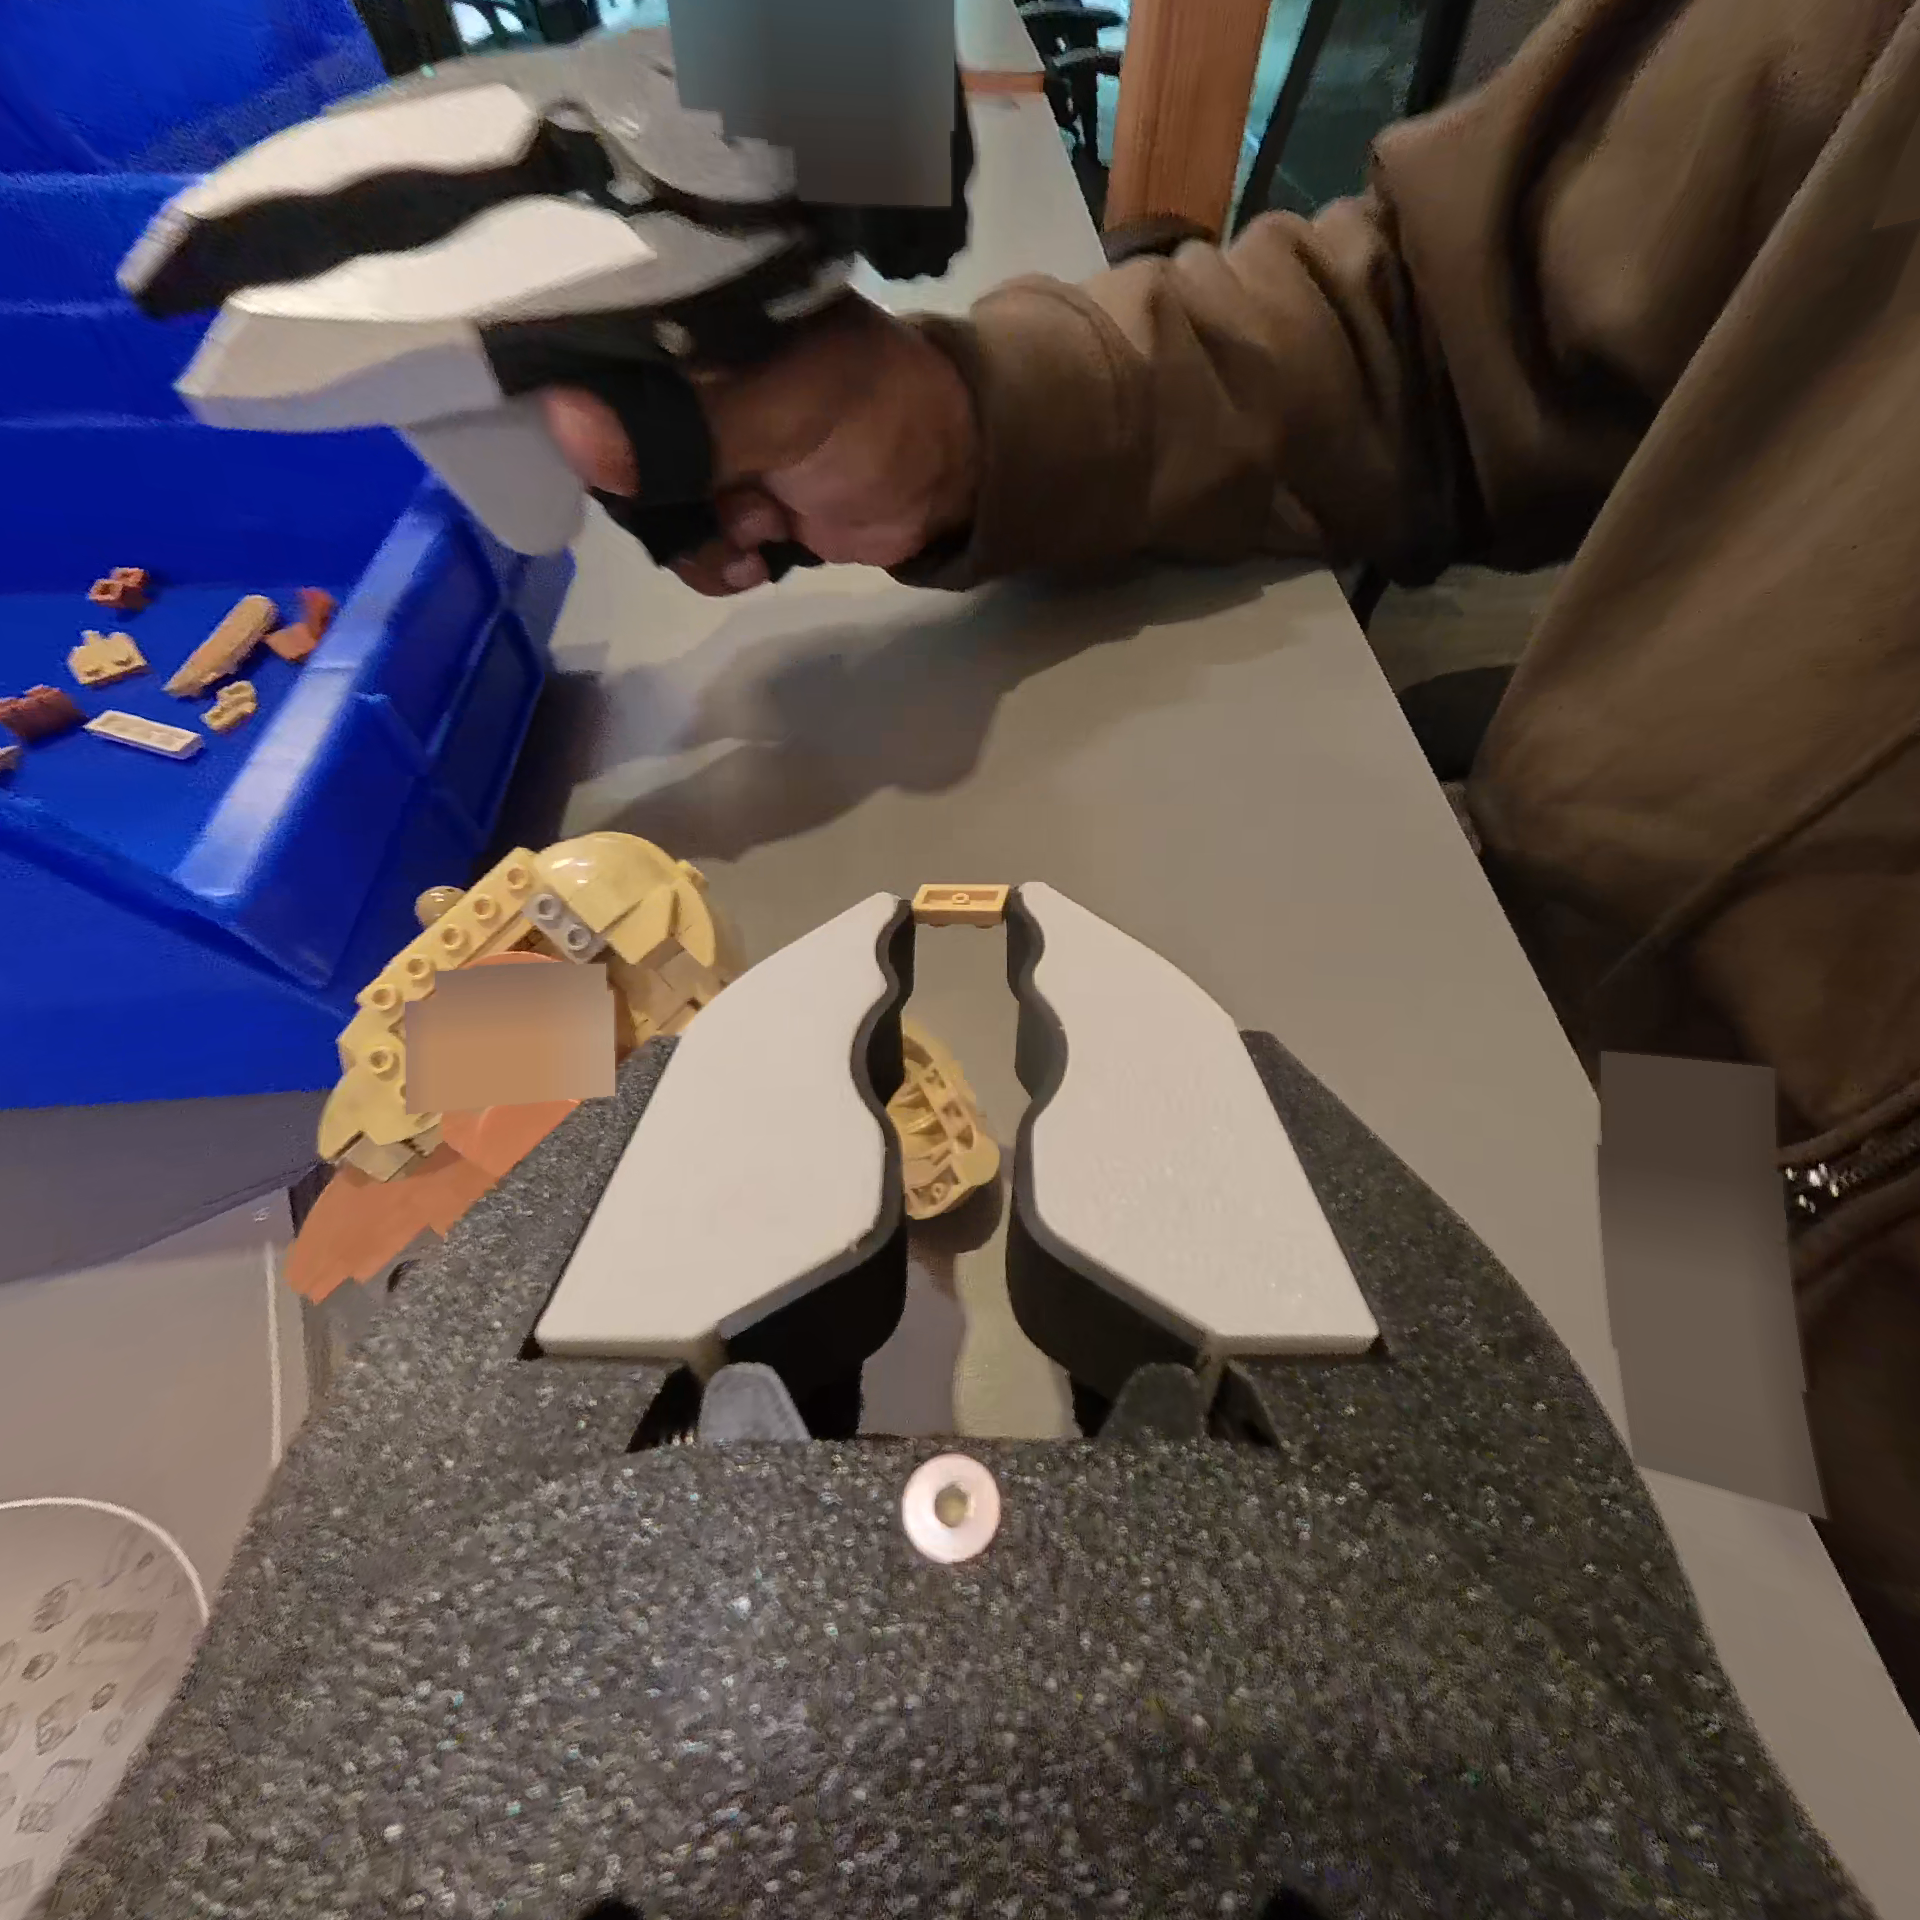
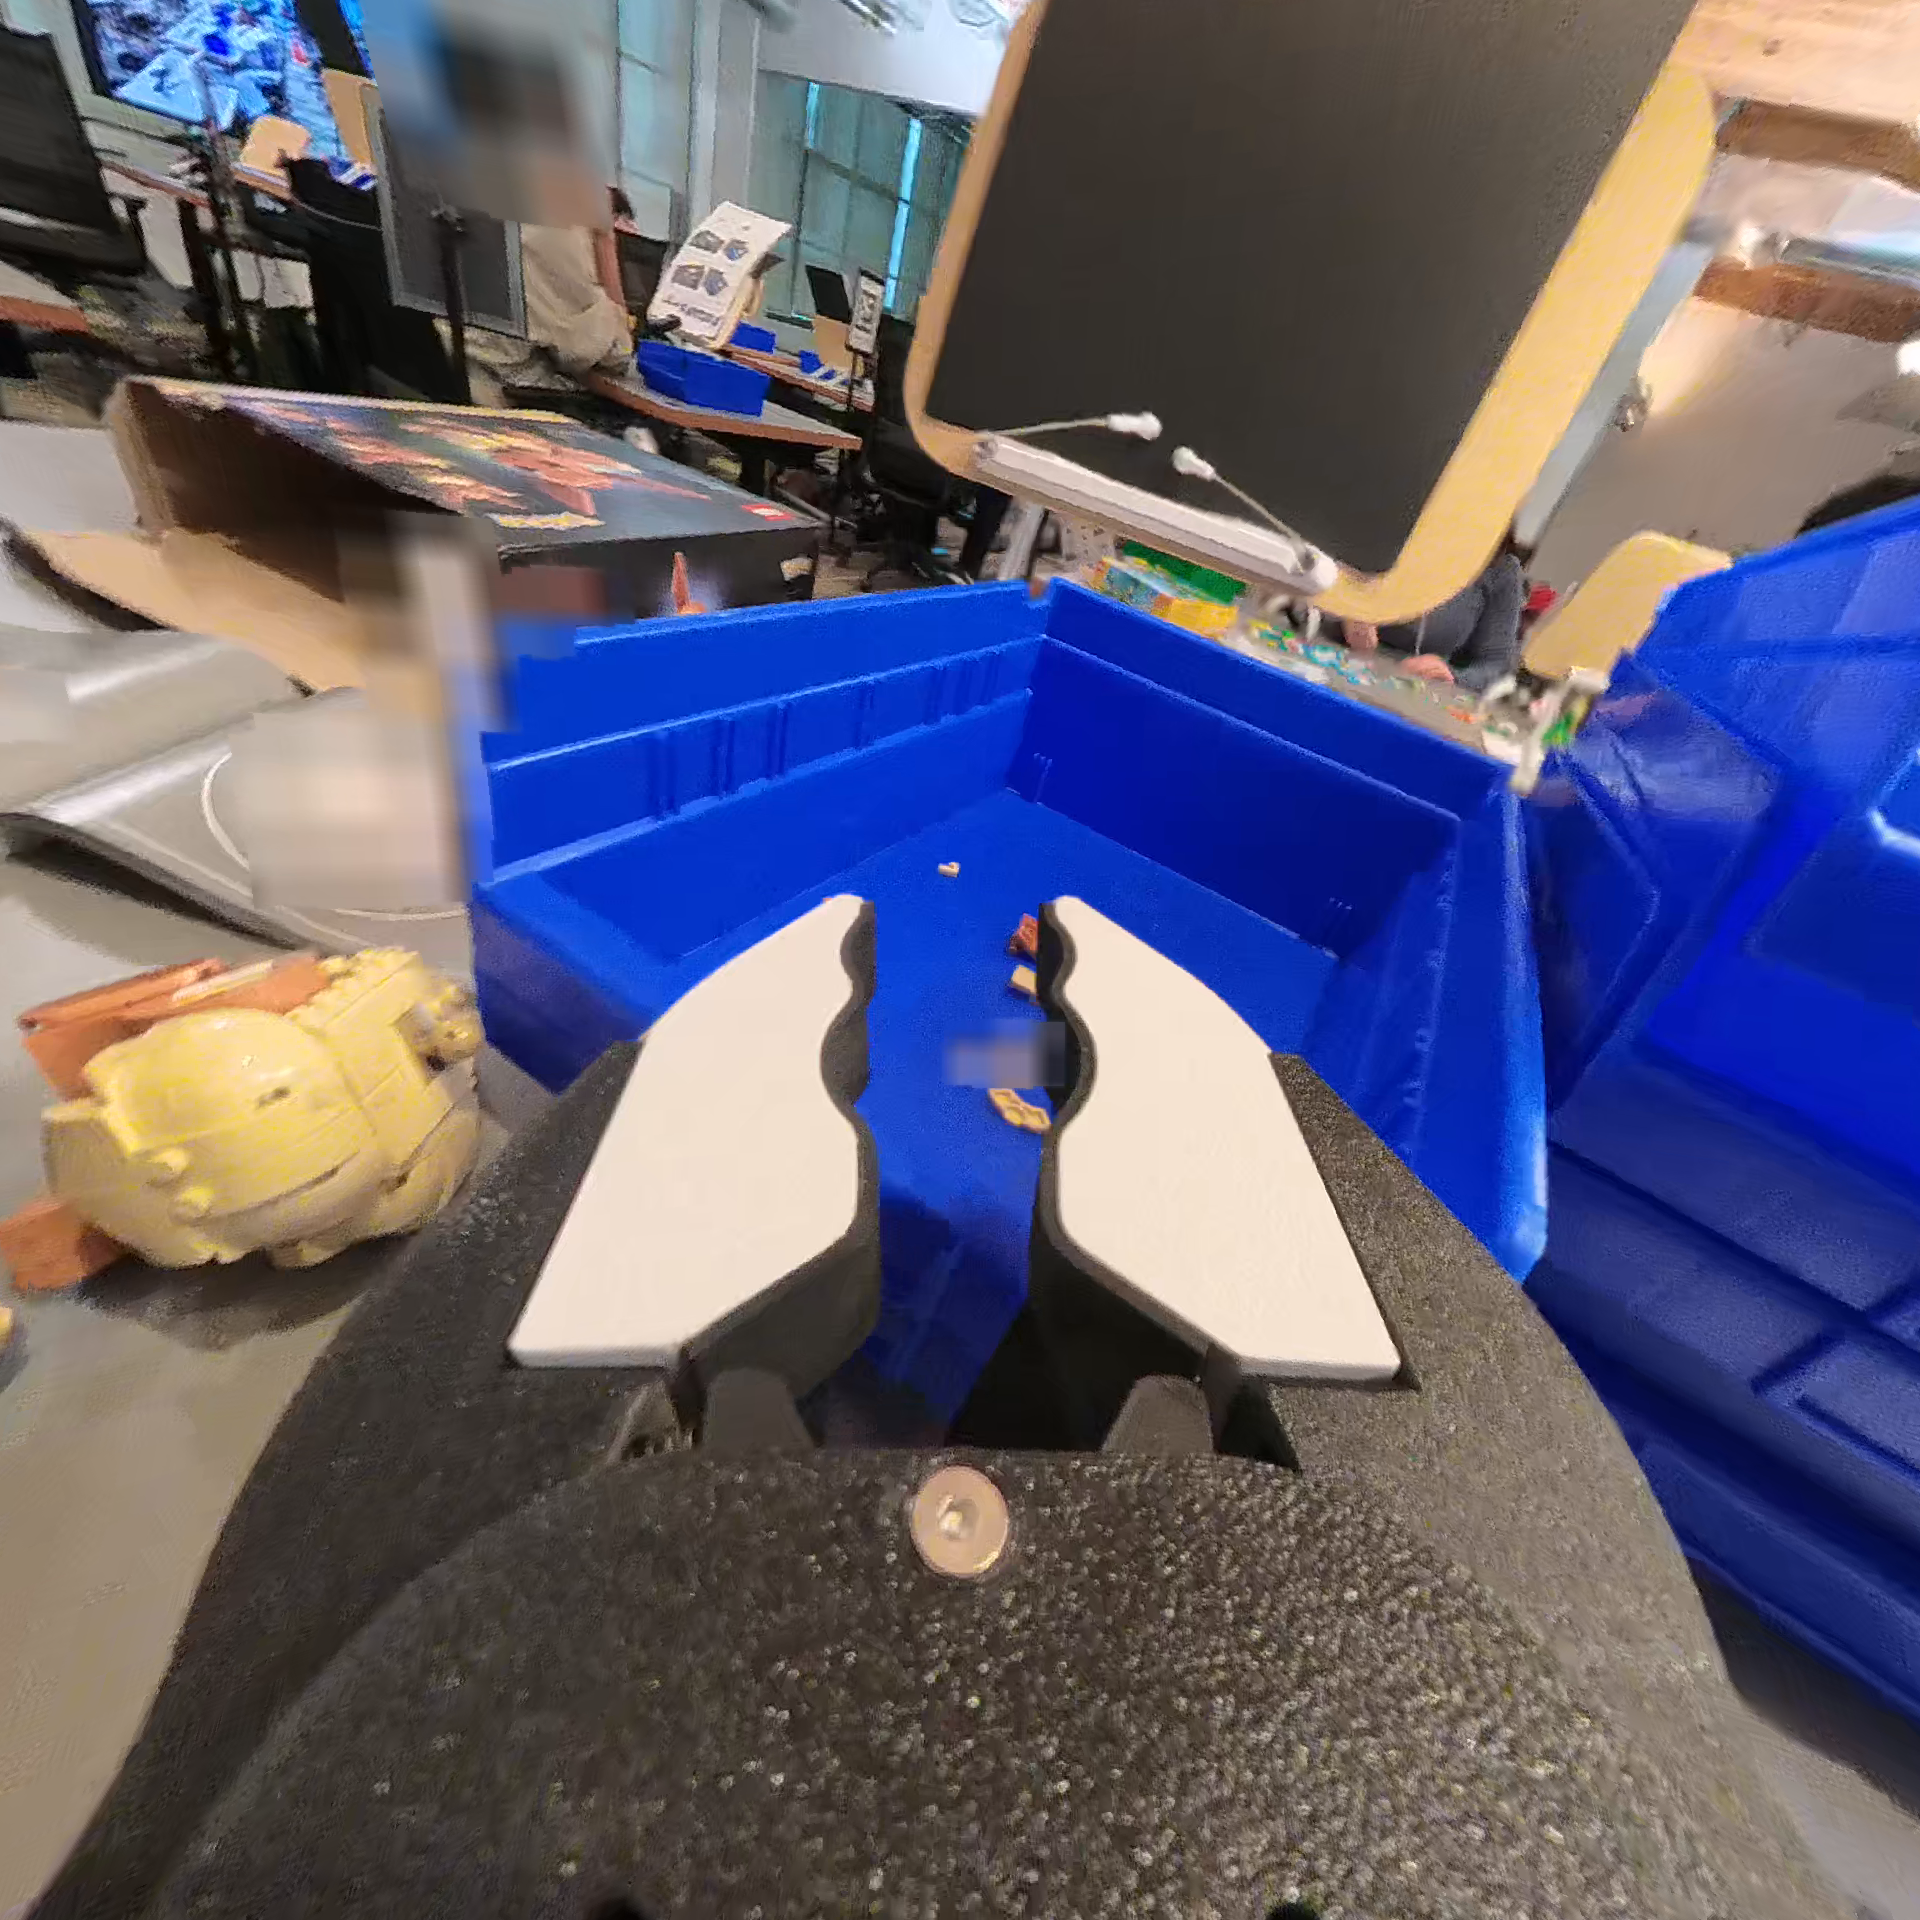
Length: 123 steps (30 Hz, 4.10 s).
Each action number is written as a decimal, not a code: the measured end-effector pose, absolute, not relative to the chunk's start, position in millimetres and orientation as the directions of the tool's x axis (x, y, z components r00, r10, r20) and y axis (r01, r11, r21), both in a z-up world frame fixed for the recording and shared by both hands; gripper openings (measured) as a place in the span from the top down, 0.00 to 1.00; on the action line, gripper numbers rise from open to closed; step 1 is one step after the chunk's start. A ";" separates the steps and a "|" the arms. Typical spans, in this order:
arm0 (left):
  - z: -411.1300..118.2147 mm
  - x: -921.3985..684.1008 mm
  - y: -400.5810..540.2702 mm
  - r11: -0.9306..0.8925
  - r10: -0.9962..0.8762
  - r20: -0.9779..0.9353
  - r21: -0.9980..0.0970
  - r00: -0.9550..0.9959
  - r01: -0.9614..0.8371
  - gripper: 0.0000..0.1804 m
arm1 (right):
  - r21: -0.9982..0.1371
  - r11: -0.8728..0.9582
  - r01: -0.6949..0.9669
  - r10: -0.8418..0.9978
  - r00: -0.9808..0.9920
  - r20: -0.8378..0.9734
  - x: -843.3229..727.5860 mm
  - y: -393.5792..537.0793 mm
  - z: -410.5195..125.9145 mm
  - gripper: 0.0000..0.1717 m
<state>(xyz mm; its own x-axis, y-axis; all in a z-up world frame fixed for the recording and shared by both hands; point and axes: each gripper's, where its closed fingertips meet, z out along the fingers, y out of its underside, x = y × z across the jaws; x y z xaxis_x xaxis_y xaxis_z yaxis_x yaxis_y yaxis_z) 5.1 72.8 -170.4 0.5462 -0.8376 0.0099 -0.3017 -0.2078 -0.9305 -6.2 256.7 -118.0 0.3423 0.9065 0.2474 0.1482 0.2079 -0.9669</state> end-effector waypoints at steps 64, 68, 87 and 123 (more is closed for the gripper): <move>-230.6 -18.2 59.7 -0.138 -0.889 -0.221 -0.707 0.402 -0.694 0.82 | -0.710 0.684 0.169 0.666 -0.541 0.513 -8.5 79.2 -213.4 0.87; -234.2 -15.1 62.0 -0.104 -0.885 -0.261 -0.697 0.386 -0.710 0.92 | -0.713 0.678 0.177 0.675 -0.532 0.510 -8.1 82.7 -213.0 0.88; -187.5 5.7 62.6 -0.377 -0.858 0.240 -0.896 0.455 -0.237 0.95 | -0.634 0.771 -0.066 0.572 -0.367 0.734 -3.7 70.8 -176.1 0.81; -160.3 10.6 49.1 -0.357 -0.892 0.299 -0.926 0.339 -0.121 0.95 | -0.609 0.780 -0.146 0.540 -0.334 0.772 -0.5 50.4 -167.7 0.82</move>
<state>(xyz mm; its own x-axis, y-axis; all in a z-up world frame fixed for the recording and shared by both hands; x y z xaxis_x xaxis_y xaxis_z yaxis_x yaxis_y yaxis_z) 10.6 49.1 -160.3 0.3393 -0.8918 0.2992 -0.1211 -0.3568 -0.9263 -0.5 50.4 -167.7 -0.3336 0.5403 0.7725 -0.1457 0.7800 -0.6086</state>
